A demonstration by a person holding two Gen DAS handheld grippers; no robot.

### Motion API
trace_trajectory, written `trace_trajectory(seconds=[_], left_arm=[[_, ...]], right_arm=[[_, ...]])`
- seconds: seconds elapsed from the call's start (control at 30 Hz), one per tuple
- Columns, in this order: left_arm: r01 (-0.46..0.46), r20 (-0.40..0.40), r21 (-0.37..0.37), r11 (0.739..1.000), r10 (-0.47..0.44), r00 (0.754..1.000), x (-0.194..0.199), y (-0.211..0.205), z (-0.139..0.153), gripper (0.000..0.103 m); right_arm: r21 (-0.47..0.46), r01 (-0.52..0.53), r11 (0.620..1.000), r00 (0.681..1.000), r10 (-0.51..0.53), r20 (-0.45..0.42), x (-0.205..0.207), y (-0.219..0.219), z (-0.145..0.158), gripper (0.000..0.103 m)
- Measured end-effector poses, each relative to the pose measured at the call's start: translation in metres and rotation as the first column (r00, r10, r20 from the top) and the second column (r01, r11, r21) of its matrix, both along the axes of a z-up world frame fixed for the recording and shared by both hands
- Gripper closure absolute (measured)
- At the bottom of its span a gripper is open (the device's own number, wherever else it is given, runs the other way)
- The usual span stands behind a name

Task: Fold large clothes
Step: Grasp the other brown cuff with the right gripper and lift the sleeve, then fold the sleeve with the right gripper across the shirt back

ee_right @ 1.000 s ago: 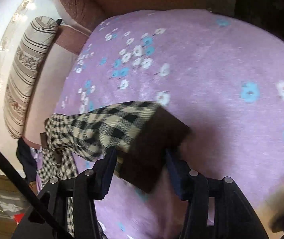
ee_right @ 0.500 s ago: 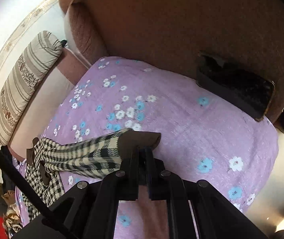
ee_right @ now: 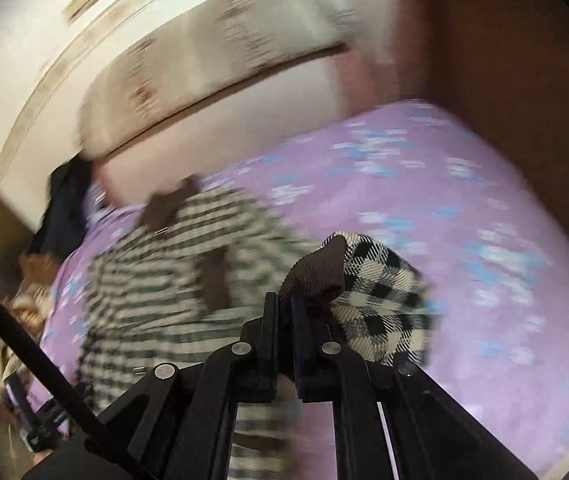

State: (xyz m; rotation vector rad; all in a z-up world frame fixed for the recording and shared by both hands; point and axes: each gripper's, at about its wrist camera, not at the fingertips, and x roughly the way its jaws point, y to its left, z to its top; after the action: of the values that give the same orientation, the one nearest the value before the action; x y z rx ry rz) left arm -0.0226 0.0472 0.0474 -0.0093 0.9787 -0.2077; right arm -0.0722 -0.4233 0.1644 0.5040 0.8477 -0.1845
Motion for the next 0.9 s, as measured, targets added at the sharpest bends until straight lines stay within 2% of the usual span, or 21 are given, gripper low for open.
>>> trace_trajectory(seconds=[0.17,0.3,0.37,0.43,0.47,0.53,0.6,0.7,0.77,0.9], left_arm=[[-0.006,0.020,-0.024,1.000,0.006,1.000,0.002,0.005,0.009,0.042],[-0.041,0.024,-0.045,0.998,0.042,0.999,0.010,0.017,0.011,0.042],[-0.062,0.028,-0.051,0.997,0.063,0.998,0.015,0.024,0.010,0.042],[-0.075,0.027,-0.062,0.995,0.077,0.997,0.019,0.028,0.010,0.042],[-0.078,0.025,-0.076,0.994,0.080,0.996,0.021,0.031,0.010,0.042],[-0.075,0.019,-0.107,0.991,0.077,0.997,0.022,0.033,0.010,0.041],[-0.052,0.013,-0.125,0.991,0.054,0.998,0.022,0.028,0.008,0.039],[0.015,0.020,-0.115,0.993,-0.013,1.000,0.018,0.011,0.006,0.037],[0.055,0.012,-0.101,0.993,-0.054,0.998,0.015,-0.002,0.006,0.037],[0.132,-0.038,-0.139,0.981,-0.138,0.990,0.019,-0.038,0.008,0.037]], right_arm=[[0.010,-0.218,0.976,0.976,0.219,-0.013,0.066,0.094,-0.017,0.096],[0.040,-0.390,0.920,0.917,0.392,-0.070,0.101,0.184,-0.065,0.096],[0.062,-0.460,0.886,0.878,0.464,-0.114,0.110,0.217,-0.090,0.093],[0.126,-0.508,0.852,0.844,0.521,-0.123,0.115,0.237,-0.112,0.090],[0.143,-0.507,0.850,0.844,0.523,-0.118,0.113,0.240,-0.116,0.086],[0.172,-0.503,0.847,0.851,0.520,-0.073,0.103,0.233,-0.112,0.062],[0.156,-0.488,0.859,0.867,0.497,-0.023,0.089,0.216,-0.098,0.053],[0.072,-0.430,0.900,0.903,0.429,0.019,0.062,0.174,-0.077,0.050],[0.029,-0.376,0.926,0.927,0.375,0.024,0.043,0.143,-0.073,0.050],[0.034,-0.281,0.959,0.960,0.280,0.020,0.024,0.094,-0.081,0.049]])
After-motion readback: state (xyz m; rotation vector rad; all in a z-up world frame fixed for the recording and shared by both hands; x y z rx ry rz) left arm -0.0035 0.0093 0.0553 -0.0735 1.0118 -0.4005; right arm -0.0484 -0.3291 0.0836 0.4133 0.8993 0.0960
